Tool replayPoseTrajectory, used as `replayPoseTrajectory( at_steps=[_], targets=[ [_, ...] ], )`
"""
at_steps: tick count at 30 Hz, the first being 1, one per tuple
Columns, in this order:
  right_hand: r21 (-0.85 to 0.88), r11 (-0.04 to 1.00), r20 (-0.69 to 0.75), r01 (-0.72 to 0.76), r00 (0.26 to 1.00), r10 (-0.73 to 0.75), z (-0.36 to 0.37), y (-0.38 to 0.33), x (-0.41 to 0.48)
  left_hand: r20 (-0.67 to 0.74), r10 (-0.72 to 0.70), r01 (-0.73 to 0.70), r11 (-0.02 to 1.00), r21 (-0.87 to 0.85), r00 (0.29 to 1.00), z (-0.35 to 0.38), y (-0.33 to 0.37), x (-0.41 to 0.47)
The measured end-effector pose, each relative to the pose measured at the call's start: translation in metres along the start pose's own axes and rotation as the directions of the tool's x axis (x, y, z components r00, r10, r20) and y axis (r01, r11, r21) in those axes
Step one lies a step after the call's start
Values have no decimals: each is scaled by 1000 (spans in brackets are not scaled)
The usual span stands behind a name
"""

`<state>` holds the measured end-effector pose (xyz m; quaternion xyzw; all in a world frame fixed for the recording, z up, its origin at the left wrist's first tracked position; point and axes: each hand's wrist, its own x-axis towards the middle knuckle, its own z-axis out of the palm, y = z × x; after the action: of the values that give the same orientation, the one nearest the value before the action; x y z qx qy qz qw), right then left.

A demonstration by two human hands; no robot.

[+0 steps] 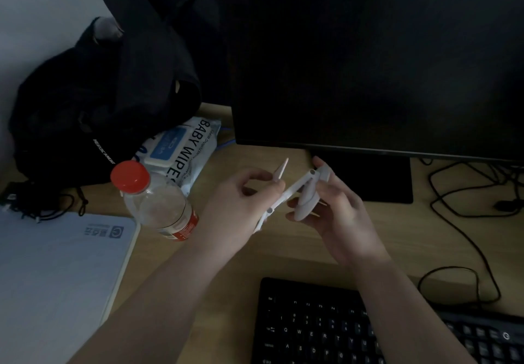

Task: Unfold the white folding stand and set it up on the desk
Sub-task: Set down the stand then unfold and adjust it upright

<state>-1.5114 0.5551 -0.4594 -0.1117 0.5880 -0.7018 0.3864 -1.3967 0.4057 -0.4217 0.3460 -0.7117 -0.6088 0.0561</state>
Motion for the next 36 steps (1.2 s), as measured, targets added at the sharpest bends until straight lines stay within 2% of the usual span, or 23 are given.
replayPoseTrajectory(
  at_steps=[8, 12, 20, 22, 25, 29, 32, 36],
  targets=[
    [151, 988, -88, -19, 996, 33, 4, 22, -23, -255, 42, -20, 996, 88, 966, 1, 16, 13],
    [216, 976, -145, -17, 988, 50, 12, 32, -38, -310, 42, -18, 996, 82, 950, 9, 16, 23],
    [275, 961, -145, -30, 987, 72, 26, 39, -49, -433, 81, -37, 993, 110, 898, 15, 21, 29],
    [284, 958, -144, -42, 986, 86, 25, 39, -46, -423, 78, -31, 993, 116, 903, 15, 24, 28],
    [365, 928, -128, -74, 983, 129, 15, 37, -37, -322, 105, -71, 991, 114, 941, 11, 27, 24],
    [511, 849, -139, -139, 960, 241, 7, 34, -21, -240, 125, -129, 992, -4, 963, 1, 18, 16],
    [423, 890, -213, -168, 937, 278, 7, 33, -6, -190, 165, -181, 981, -74, 968, -1, 15, 13],
    [78, 981, -210, -180, 958, 193, 11, 28, 11, -181, 247, -249, 968, 8, 952, -3, 25, 8]
  ],
)
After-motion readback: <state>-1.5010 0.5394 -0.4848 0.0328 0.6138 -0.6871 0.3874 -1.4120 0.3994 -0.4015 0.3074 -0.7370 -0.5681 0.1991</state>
